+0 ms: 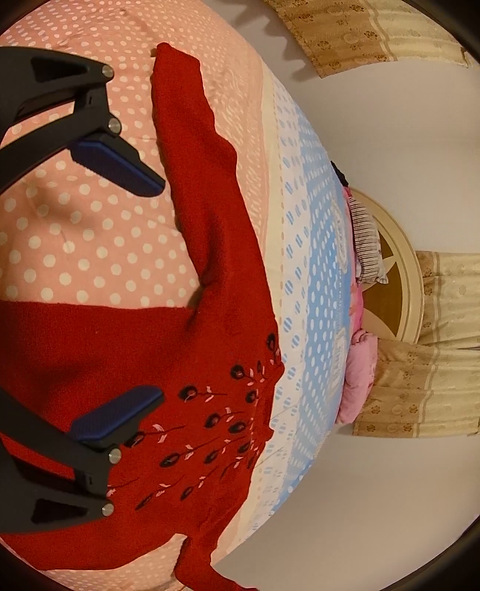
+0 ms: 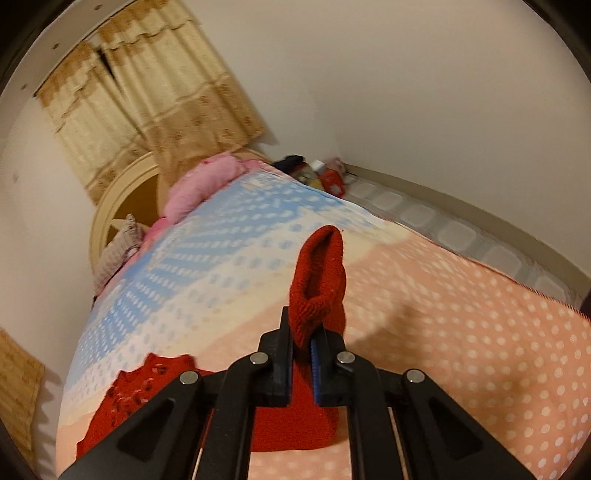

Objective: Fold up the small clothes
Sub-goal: 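Lift the sleeve cuff and fold it across the cardigan body with the right tool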

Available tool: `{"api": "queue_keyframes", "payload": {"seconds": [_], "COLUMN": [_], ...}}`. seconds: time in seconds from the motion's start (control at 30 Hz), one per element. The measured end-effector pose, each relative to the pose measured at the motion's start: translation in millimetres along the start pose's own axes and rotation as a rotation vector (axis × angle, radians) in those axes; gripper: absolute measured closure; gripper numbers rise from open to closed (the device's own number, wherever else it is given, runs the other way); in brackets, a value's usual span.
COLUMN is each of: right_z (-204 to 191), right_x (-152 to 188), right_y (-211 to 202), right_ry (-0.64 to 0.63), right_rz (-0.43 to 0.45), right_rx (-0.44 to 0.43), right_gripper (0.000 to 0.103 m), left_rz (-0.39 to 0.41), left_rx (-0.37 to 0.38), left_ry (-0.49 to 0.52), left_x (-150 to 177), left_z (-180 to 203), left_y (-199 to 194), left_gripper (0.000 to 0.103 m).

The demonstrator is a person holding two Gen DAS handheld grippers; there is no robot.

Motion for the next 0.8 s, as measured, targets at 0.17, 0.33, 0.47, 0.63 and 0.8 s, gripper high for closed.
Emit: {"api": "queue_keyframes", "payload": {"seconds": [0.17, 0.33, 0.47, 0.63, 0.8], "right_z": [-48.7, -104.4, -141.5, -185.6, -225.2], "right_x": [-24.4, -39.2, -39.6, -35.3, -39.9], "right_y": [-12.9, -20.0, -16.1, -8.9, -9.3], "right_ry": [-0.066, -0.141, -0.189, -0.230, -0.259], "right_rz": [0.035, 0.049, 0.042, 0.023, 0.024], "right_rx": [-0.053, -0.116, -0.154, -0.210, -0.263], "right_gripper": [0.096, 0.096, 0.097, 0.097, 0.097], "left_rz": [0.007, 0.012, 0.003, 0.019, 0.010], "left_rx": [0.005, 0.001, -0.002, -0.001, 0.003], "left_ry": [-0.018, -0.028, -0.047, -0.066, -0.080], "left_x": [-3.4, -4.3, -4.5, -12.1, -13.0], "left_z": [-6.9, -17.6, -28.3, -35.2, -38.9], "left_y": [-2.1, -2.8, -1.6, -5.7, -4.0], "left_gripper": [0.000, 0.000, 0.000, 0.000, 0.000]}}
Point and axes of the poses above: each gripper's, at about its wrist camera, not at the fingertips, and y roughly the way its jaws point, z to its right, x to its underside, the point moved 5 cm from there along y, roughly the way its jaws point, and after that the axes turned 15 degrees about -y, right-handed, at the moved point
